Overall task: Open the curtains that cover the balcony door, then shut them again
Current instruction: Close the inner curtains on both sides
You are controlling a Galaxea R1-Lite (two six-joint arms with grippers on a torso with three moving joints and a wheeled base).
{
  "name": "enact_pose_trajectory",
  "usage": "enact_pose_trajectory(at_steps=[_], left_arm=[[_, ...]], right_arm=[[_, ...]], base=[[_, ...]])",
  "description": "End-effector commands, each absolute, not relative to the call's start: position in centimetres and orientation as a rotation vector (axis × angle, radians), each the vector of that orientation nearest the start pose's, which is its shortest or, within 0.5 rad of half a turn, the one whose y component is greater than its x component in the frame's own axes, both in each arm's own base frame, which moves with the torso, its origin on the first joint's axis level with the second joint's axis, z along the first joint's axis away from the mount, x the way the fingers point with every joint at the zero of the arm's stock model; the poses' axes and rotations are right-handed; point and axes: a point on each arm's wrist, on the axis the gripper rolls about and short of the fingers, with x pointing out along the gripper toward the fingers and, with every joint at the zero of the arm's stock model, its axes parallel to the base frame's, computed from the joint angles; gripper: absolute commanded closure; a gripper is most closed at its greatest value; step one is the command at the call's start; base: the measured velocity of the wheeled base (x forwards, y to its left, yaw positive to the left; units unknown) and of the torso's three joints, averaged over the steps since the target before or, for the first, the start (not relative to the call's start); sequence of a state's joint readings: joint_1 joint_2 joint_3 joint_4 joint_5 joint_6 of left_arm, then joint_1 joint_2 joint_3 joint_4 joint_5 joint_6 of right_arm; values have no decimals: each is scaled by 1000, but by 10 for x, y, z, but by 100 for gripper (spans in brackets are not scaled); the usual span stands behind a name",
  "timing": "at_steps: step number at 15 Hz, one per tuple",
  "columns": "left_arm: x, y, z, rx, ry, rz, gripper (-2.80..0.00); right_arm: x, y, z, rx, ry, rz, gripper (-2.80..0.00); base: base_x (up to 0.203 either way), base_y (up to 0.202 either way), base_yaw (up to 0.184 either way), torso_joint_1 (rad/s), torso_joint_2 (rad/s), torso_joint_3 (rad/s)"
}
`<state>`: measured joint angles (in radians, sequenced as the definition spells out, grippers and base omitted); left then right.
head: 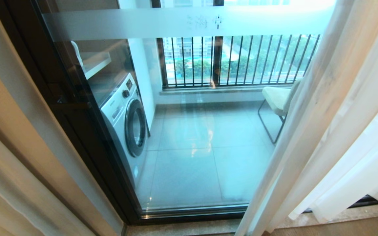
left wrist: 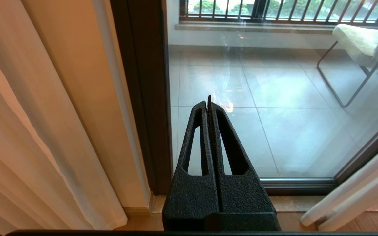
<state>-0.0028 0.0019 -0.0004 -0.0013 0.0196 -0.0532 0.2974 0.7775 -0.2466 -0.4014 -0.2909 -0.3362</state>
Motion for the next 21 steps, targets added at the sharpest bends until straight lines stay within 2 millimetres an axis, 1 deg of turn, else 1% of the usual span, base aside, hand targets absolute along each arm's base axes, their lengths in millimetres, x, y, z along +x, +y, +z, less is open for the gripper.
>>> enact_pose_trajectory(at_steps=[1,3,5,8,10,13,15,17,20,21], left_arm=[[-23,1,76,-54,0,17,0],[-23,0,76,-54,0,18,0],[-23,1,76,-54,0,18,0],[-23,1,76,-54,0,17,0],[-23,0,76,-54,0,18,0],[-23,0,76,-54,-1,18,0],[-23,0,76,-54,0,18,0],[-23,0,76,-54,0,18,0],[-23,0,76,-54,0,18,0],[-23,0,76,-54,0,18,0]], right_arm=[[66,8,174,-359,111,-53,0],[55,1,173,-342,88,-82,0],[40,-2,169,-320,54,-94,0],[15,-2,154,-282,7,-95,0],[3,-1,141,-267,-4,-92,0],[-8,-1,109,-229,0,-79,0],[-17,-1,95,-219,-56,-65,0],[-23,1,82,-182,-55,8,0],[-23,1,80,-75,-45,17,0],[-23,1,80,-70,-45,17,0]], base=[[0,0,0,0,0,0],[0,0,0,0,0,0],[0,0,0,0,0,0],[0,0,0,0,0,0],[0,0,0,0,0,0],[0,0,0,0,0,0],[0,0,0,0,0,0],[0,0,0,0,0,0],[0,0,0,0,0,0],[0,0,0,0,0,0]])
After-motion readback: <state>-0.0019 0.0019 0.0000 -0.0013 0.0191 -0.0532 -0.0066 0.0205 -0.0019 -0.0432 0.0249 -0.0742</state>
